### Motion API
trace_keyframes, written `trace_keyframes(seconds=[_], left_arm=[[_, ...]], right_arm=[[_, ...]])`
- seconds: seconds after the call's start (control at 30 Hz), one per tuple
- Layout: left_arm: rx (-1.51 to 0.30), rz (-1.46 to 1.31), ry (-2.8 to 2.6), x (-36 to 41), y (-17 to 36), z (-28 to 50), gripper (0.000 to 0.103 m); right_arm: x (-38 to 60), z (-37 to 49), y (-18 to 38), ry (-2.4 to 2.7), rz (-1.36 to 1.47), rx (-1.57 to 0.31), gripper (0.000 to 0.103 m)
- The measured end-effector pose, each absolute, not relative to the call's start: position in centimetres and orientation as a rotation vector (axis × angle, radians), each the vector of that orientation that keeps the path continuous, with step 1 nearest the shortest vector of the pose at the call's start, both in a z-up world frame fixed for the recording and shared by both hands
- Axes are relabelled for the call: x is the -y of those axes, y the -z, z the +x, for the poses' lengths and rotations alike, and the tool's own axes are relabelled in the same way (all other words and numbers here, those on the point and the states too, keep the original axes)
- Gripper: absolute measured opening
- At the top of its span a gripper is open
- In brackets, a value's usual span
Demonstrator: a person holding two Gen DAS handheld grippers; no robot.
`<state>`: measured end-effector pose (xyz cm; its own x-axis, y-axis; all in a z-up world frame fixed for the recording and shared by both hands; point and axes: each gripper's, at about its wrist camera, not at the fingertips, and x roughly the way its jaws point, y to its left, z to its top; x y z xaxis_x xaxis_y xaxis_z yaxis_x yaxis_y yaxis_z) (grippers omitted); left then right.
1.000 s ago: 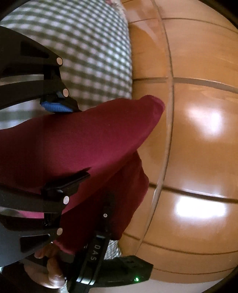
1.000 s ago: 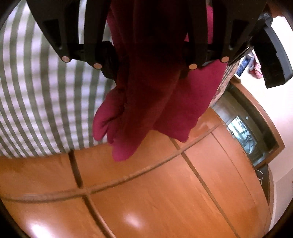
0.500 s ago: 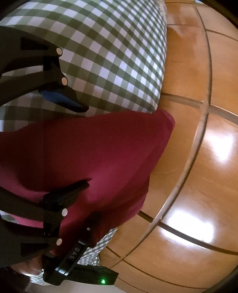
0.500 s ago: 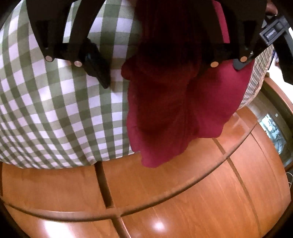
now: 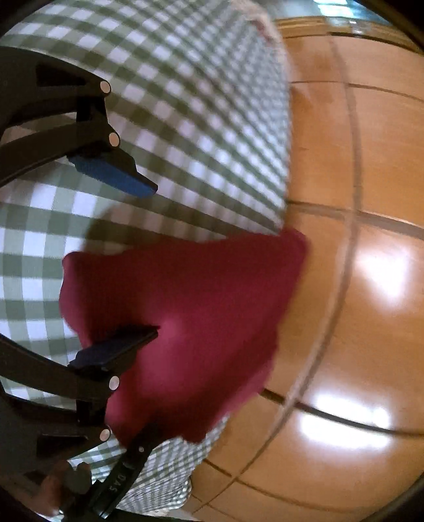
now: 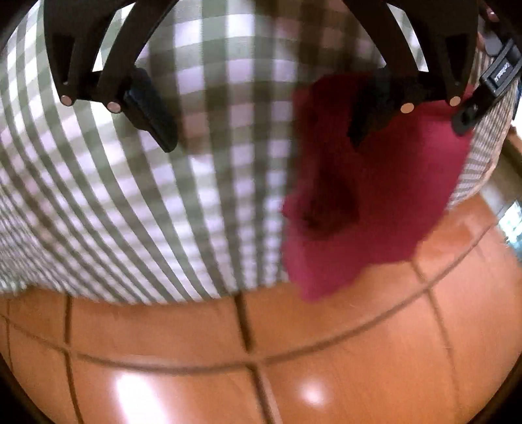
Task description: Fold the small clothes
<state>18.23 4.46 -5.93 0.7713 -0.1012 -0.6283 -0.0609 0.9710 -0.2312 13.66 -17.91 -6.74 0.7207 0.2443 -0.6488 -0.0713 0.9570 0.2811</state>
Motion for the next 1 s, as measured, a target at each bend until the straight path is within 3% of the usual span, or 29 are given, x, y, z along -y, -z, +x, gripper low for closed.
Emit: trace_keyframes(seconds=[0.17,0.43,0.73,1.0], left_arm=[[-0.668,-0.189,-0.003,-3.5,5.4,17.4,0.085],[-0.511,-0.109,-0.089,-2.7,3.0,12.6,0.099],[-0.393,-0.03,-0.094,-1.6,1.3,8.8,0.099],[-0.341,0.016,-0.204,-2.0,1.1,6.6,0.099]], right_arm=[[17.0,13.8,6.6,-0.142,0.182,-0.733,0.101],[16.4,10.6,5.0,-0.119,0.124,-0.613,0.101],[13.9,4.6,3.2,-0.12,-0.011,-0.468,0.101],[14.7,1.2,2.4,-0.125,0.041,-0.386,0.101]])
